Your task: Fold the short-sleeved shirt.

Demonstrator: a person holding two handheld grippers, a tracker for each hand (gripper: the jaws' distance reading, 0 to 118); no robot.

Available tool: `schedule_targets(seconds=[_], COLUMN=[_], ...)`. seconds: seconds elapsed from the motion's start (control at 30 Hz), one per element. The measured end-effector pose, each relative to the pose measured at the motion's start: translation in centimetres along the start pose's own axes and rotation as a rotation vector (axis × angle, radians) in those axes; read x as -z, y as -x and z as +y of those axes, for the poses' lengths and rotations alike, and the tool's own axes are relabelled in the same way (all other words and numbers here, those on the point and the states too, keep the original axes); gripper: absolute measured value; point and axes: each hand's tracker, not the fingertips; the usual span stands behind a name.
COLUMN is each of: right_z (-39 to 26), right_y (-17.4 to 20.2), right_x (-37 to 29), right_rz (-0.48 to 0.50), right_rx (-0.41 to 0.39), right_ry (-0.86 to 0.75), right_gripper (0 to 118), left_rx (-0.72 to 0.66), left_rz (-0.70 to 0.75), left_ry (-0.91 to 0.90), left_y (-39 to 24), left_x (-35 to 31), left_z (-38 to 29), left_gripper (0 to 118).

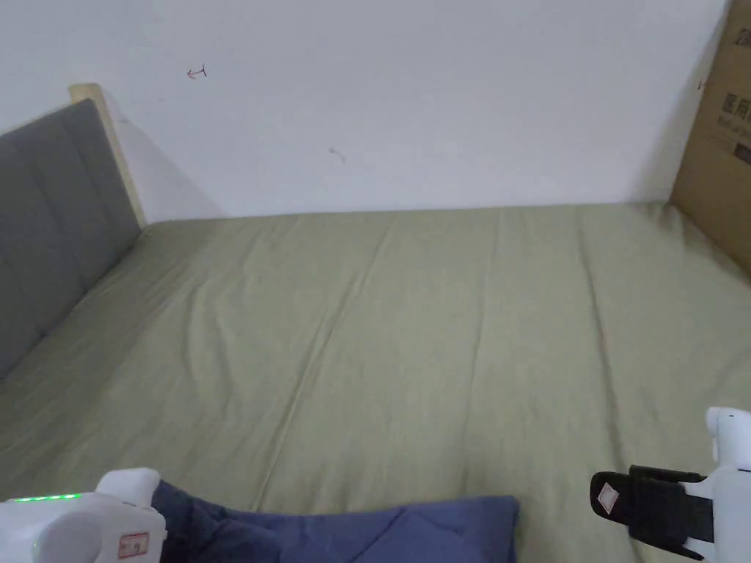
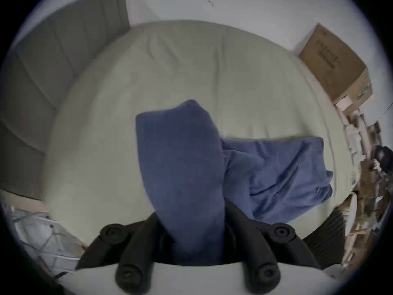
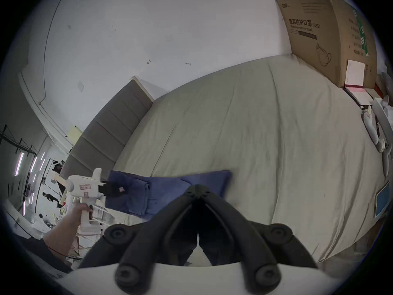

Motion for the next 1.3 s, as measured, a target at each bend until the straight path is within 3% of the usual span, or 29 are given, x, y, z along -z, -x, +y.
schedule_targets(seconds=[0.07,0.2,0.4,0.43,0.5,0.53,0.63,0.77,0.8,0.83,0.87,0.9,0.93,1.13,1.2,1.3], right_z=[-0.4,-1.0,-1.6,-1.7,-1.8,-1.8,-1.7,-1.6,-1.5,-1.5,-1.5,-1.5,-1.6,-1.6,-1.7,-1.7], right_y=[-0.5,-1.8,-3.8,-4.0,-4.3,-4.3,-4.6,-4.9,-5.0,-5.1,-5.1,-5.2,-5.2,-5.2,-5.3,-5.6], right_x=[-0.6,-1.8,-3.0,-3.2,-3.7,-3.9,-4.2,-3.8,-3.5,-3.3,-3.1,-2.9,-2.8,-2.3,-2.4,-2.5], right_rz=[0.009,0.018,-0.007,-0.021,-0.061,-0.064,-0.060,-0.056,-0.056,-0.054,-0.050,-0.046,-0.044,-0.039,-0.042,-0.056], right_rx=[0.017,0.055,0.113,0.118,0.108,0.101,0.106,0.111,0.111,0.112,0.115,0.117,0.120,0.128,0.128,0.130], right_ry=[-0.011,-0.029,-0.040,-0.048,-0.068,-0.068,-0.073,-0.072,-0.070,-0.069,-0.068,-0.068,-0.074,-0.075,-0.070,-0.063], right_gripper=[0,0,0,0,0,0,0,0,0,0,0,0,0,0,0,0], left_rx=[-0.028,-0.111,-0.050,-0.060,-0.080,-0.102,-0.185,-0.160,-0.128,-0.096,-0.057,-0.013,0.026,0.128,0.131,0.121], left_rz=[-0.062,-0.416,-0.661,-0.707,-0.718,-0.711,-0.732,-0.713,-0.702,-0.672,-0.635,-0.596,-0.579,-0.669,-0.688,-0.609], left_ry=[-0.001,0.023,0.209,0.220,0.219,0.245,0.221,0.139,0.077,0.028,-0.016,-0.044,-0.059,0.060,0.129,0.243], left_y=[-0.9,-6.5,-19.9,-21.3,-23.3,-23.9,-22.7,-18.9,-17.7,-16.9,-16.5,-16.3,-16.6,-22.9,-25.4,-28.3], left_x=[-1.4,-1.6,3.4,4.3,6.7,7.4,7.4,5.3,4.1,3.2,2.3,1.2,0.7,3.9,6.6,11.2], left_z=[0.4,1.8,3.4,3.6,3.8,3.7,3.6,3.2,3.1,2.9,2.7,2.5,2.3,1.9,1.5,0.3], left_gripper=[6,6,12,25,94,118,109,105,95,77,41,16,8,8,2,0])
